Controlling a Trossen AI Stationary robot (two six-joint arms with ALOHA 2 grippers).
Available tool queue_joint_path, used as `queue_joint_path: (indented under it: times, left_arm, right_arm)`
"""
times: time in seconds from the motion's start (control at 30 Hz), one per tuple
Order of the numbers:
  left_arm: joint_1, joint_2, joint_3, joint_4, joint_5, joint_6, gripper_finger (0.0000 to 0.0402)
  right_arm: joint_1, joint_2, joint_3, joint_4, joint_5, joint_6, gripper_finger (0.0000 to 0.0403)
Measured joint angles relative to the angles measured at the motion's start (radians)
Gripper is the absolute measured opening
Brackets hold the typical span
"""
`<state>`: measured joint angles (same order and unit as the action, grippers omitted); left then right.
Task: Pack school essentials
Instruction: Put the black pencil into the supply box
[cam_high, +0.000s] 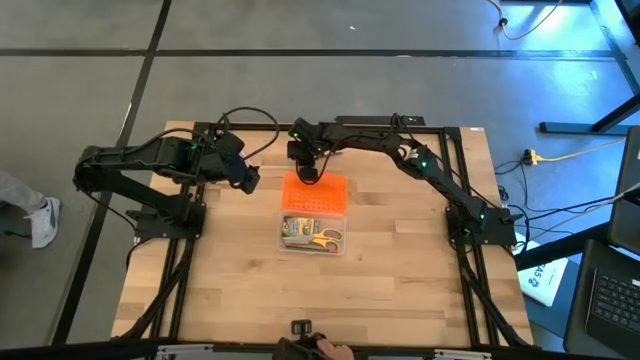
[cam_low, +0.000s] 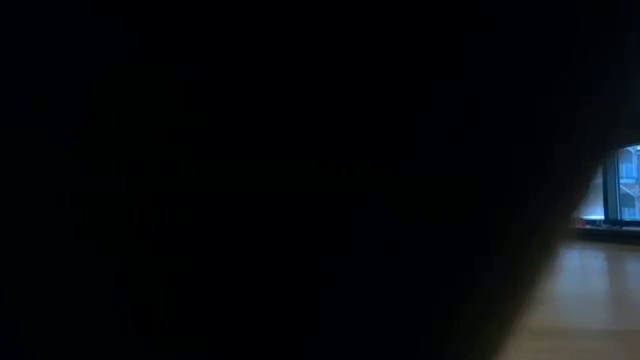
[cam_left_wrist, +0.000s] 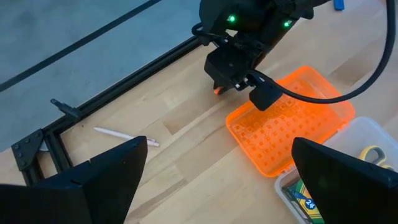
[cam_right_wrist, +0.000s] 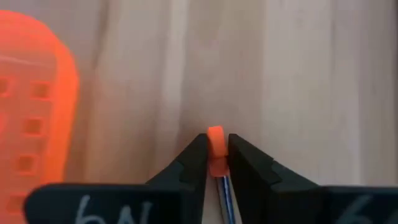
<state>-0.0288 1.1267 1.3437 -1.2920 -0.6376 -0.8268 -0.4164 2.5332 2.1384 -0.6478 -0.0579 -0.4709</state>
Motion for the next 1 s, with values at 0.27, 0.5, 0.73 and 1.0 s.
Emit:
queue_joint_path:
  times: [0.27,0.5,0.73,1.0]
  left_arm:
    - [0.000,0.000,0.000,-0.001,0.000,0.000,0.0394]
    - [0.000,0.000,0.000,-0.001,0.000,0.000,0.0394]
    - [0.000,0.000,0.000,-0.001,0.000,0.000,0.0394]
    - [0.000,0.000,0.000,-0.003,0.001,0.000,0.0394]
  right_arm:
    - [-0.001,0.001,0.011,-0.013,0.016,0.017,0.0053]
    - [-0.002,0.002,0.107,-0.104,0.009,-0.028,0.0037]
    - [-0.002,-0.003,0.220,-0.206,0.008,-0.026,0.0035]
    - [0.013,-0.072,0.219,-0.326,0.017,0.052,0.0034]
